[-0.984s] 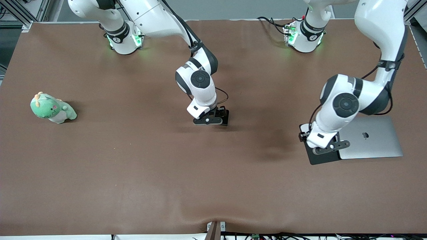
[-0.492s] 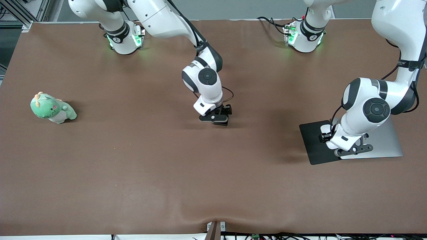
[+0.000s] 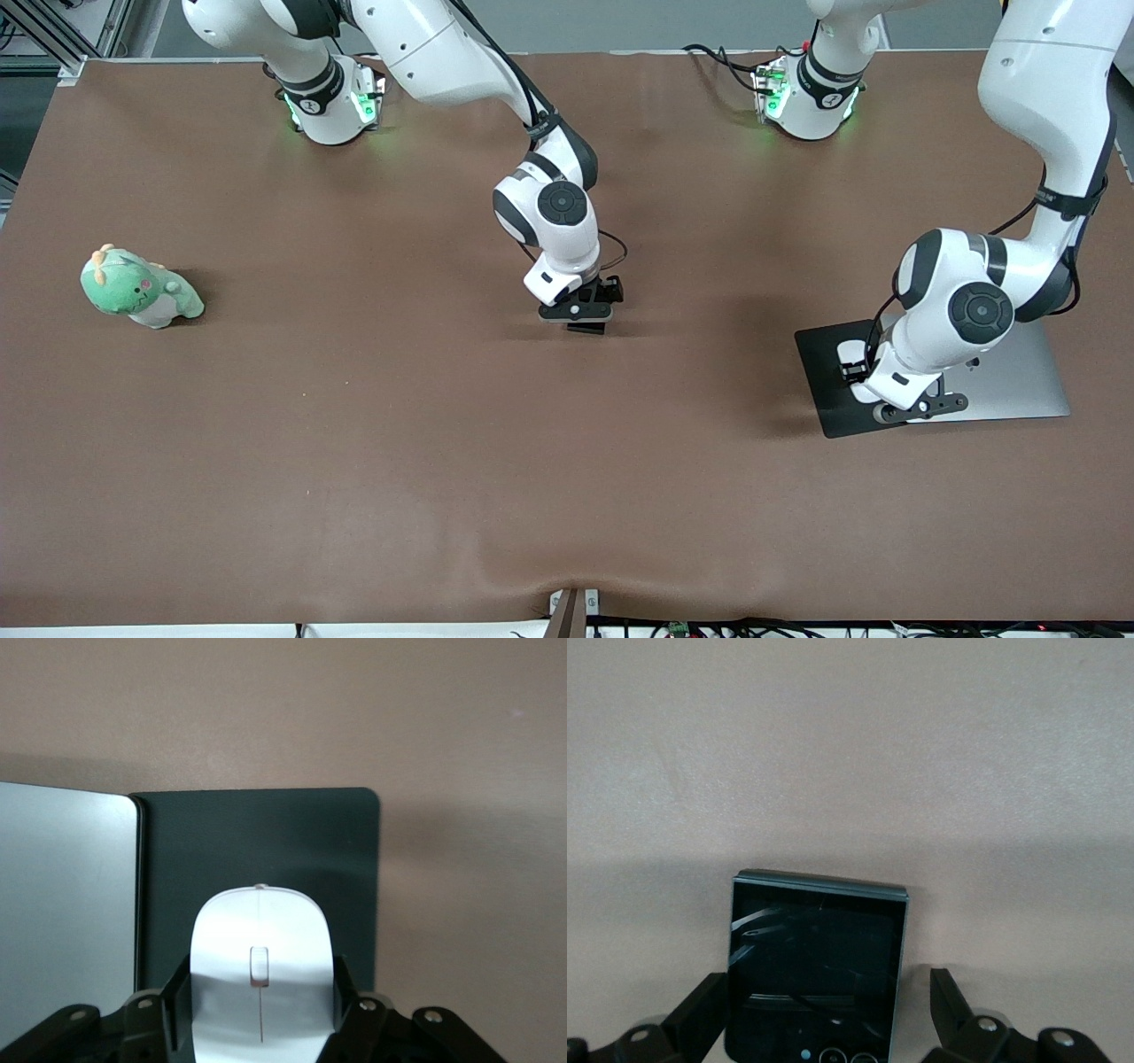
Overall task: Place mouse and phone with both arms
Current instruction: 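Lower the mouse onto the pad while the right gripper grasps the phone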
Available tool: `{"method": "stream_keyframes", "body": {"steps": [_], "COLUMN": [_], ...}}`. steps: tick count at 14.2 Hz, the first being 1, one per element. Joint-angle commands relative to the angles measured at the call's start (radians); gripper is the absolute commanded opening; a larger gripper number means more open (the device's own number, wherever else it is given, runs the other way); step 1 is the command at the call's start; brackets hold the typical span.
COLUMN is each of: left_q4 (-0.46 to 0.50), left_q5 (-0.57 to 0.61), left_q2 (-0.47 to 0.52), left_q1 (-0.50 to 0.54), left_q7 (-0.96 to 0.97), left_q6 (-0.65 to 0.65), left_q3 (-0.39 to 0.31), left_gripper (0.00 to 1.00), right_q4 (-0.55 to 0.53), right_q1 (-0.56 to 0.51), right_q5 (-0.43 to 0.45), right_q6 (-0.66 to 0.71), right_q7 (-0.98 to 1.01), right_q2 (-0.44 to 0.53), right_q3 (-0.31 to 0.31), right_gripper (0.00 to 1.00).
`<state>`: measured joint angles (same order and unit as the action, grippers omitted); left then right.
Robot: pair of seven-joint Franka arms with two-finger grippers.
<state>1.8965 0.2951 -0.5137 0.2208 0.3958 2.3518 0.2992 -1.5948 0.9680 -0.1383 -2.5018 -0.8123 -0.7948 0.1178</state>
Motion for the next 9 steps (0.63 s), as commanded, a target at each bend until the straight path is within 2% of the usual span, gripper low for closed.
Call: {"method": "stream_keyframes", "body": {"steps": [1,9], "left_q4": [0.004,0.012], "left_q5": [0.018,0.018], "left_q2": [-0.025,-0.077], "left_q1": [0.035,0.046], "left_q7": [-0.023,-0.021], "left_q6": [0.029,0.076], "left_q3": [0.012,0.011], "left_gripper": [0.57,0.58], "right_q4": [0.047,0.085], "right_q1": [0.014,0.014], "right_q5": [0.003,0.005], "right_q6": [0.000,0.004], "right_q7": [-0.045,-0.062], "right_q2": [-0.041,-0.061], "right_q3": [0.011,0.013], "right_gripper": [1.00,1.00]}}
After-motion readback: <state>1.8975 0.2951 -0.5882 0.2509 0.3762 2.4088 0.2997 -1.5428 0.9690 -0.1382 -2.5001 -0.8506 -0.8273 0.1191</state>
